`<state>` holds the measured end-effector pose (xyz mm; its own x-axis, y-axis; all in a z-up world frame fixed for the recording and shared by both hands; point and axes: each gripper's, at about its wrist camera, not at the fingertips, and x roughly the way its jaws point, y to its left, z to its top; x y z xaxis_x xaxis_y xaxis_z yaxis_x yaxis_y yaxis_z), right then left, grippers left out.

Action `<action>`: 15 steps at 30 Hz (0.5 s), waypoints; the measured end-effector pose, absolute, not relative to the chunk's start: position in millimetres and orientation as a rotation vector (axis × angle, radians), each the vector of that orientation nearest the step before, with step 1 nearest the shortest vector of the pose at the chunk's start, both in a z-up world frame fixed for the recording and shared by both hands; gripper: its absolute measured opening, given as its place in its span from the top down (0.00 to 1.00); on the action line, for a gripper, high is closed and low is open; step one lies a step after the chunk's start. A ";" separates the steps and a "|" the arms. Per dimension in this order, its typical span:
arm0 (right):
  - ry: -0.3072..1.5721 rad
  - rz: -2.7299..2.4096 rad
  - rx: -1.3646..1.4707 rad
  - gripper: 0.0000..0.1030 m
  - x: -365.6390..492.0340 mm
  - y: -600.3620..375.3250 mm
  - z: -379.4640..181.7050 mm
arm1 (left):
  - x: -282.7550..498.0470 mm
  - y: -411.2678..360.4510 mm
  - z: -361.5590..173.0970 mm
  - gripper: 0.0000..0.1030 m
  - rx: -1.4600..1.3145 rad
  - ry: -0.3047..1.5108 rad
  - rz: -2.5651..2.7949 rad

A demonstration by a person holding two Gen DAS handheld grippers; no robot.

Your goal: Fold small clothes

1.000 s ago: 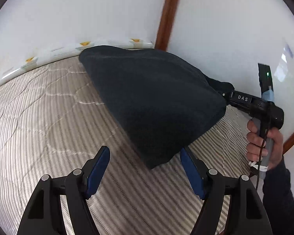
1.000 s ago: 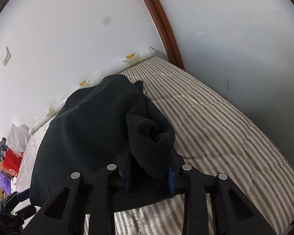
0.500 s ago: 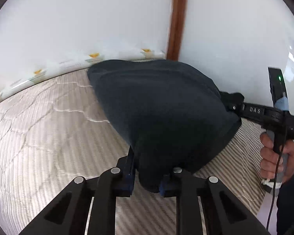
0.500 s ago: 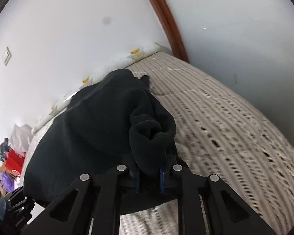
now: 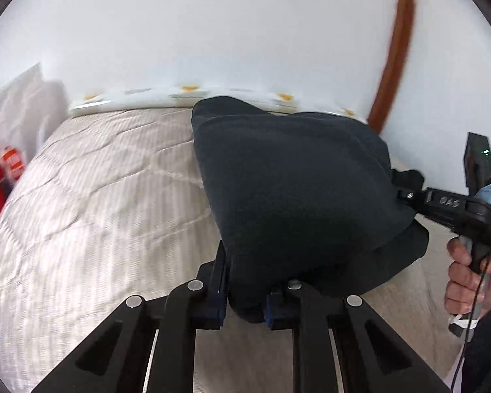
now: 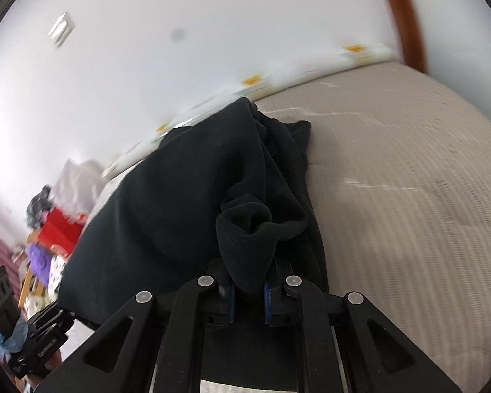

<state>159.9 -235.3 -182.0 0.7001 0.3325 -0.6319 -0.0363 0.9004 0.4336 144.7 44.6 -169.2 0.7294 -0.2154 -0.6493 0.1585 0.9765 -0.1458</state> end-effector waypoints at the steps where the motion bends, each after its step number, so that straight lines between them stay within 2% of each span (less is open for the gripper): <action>1: 0.765 0.225 0.402 0.89 159.5 -226.0 -178.9 | 142.3 52.2 -171.7 0.85 -0.084 0.727 -0.206; 6: 0.654 0.265 0.372 0.90 117.0 -219.4 -155.9 | 137.0 56.2 -182.8 0.85 -0.095 0.750 -0.233; 11: 0.735 0.221 0.342 0.90 93.0 -219.5 -178.1 | 138.8 50.4 -181.5 0.83 -0.081 0.768 -0.237; 13: 0.755 0.219 0.319 0.88 90.6 -219.7 -179.5 | 134.5 54.2 -180.7 0.81 -0.083 0.787 -0.235; 15: 0.744 0.206 0.313 0.81 88.1 -222.0 -167.3 | 127.4 56.7 -178.5 0.80 -0.086 0.805 -0.247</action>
<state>88.1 -222.0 -167.3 0.7190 0.2929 -0.6302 -0.0729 0.9337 0.3507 127.4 56.7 -178.5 0.6665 -0.2509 -0.7020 0.1859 0.9679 -0.1693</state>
